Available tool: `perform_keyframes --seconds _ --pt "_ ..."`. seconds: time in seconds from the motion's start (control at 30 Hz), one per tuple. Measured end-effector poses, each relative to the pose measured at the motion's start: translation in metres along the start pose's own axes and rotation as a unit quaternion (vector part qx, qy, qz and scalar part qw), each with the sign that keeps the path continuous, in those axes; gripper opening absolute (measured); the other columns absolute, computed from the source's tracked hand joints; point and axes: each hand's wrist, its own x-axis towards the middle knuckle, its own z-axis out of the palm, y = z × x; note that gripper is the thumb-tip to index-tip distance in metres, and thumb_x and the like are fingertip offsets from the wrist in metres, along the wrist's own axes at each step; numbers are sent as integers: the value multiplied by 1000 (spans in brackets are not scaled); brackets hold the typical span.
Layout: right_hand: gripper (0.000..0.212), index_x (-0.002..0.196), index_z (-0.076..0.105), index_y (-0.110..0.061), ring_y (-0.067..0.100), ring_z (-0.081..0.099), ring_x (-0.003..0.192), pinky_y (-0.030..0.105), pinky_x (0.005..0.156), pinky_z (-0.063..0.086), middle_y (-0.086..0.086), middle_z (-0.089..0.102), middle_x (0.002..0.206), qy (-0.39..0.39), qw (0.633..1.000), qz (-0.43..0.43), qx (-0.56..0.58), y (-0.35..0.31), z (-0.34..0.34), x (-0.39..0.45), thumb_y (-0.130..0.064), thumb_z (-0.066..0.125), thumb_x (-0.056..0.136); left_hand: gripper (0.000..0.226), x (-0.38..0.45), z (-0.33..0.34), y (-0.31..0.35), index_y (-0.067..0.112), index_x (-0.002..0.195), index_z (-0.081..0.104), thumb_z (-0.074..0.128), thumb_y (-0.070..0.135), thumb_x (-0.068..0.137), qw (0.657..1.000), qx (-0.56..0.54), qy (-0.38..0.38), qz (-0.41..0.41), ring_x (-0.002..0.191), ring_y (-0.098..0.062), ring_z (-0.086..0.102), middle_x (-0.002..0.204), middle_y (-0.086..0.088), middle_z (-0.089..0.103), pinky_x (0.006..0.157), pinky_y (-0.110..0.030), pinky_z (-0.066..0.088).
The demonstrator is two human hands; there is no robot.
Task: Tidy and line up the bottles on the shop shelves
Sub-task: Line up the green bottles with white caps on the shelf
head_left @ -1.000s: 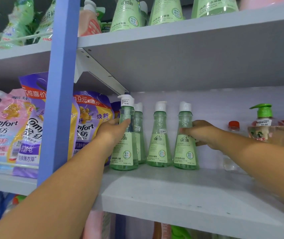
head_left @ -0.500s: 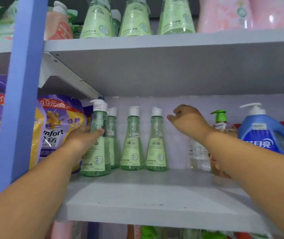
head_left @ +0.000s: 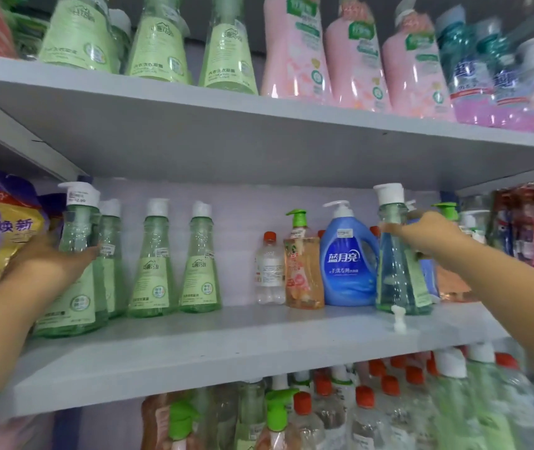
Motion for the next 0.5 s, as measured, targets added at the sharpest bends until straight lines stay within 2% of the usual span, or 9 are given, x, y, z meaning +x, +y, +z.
perform_keyframes --seconds 0.07,0.1,0.17,0.23,0.3,0.37,0.43,0.5 --pt "34 105 67 -15 20 63 72 29 58 46 4 67 84 -72 997 4 18 6 2 -1 -36 82 84 58 8 4 -10 9 141 53 77 28 92 1000 1 -25 -8 118 -49 61 134 -25 62 104 -60 48" --pt "31 102 66 -16 18 63 69 28 56 45 3 67 81 -85 996 -4 24 6 3 -1 -34 82 84 56 -1 0 -11 15 138 55 79 29 90 1000 21 -15 13 110 -46 64 128 -22 65 99 -58 51" --pt "28 97 64 -17 13 65 58 25 48 47 0 68 73 -112 993 -29 34 -2 9 -5 -33 83 84 56 -32 -13 -4 26 136 57 81 31 86 995 77 6 65 93 -34 64 123 -16 67 83 -45 55" --pt "30 96 65 -17 6 62 43 21 38 45 -8 67 57 -153 985 -61 43 -24 24 -17 -35 85 81 60 -58 -22 5 29 142 54 78 27 88 990 109 15 84 89 -26 56 133 -13 64 73 -35 47" --pt "38 98 68 -18 10 68 56 27 47 54 -6 72 67 -196 975 -95 50 -51 49 -37 -42 87 76 60 -71 -26 10 30 145 52 75 25 90 990 117 10 83 97 -26 56 139 -9 62 78 -34 46" --pt "40 95 68 -22 19 73 75 36 67 62 1 75 87 -225 965 -127 40 -80 77 -60 -52 85 75 58 -76 -28 11 29 145 52 74 25 91 991 106 -1 83 103 -28 61 137 -7 64 84 -34 48" --pt "43 95 62 -22 20 70 80 35 68 60 4 71 95 -247 957 -155 17 -110 104 -83 -57 80 78 59 -83 -30 10 23 147 52 74 28 92 992 106 2 62 115 -32 62 140 -10 62 87 -33 46" --pt "59 113 52 -16 26 68 89 38 70 59 6 65 107 -271 951 -149 2 -140 131 -103 -61 75 81 61 -88 -33 7 16 146 52 75 31 92 993 111 5 37 120 -33 61 143 -12 59 87 -33 44"
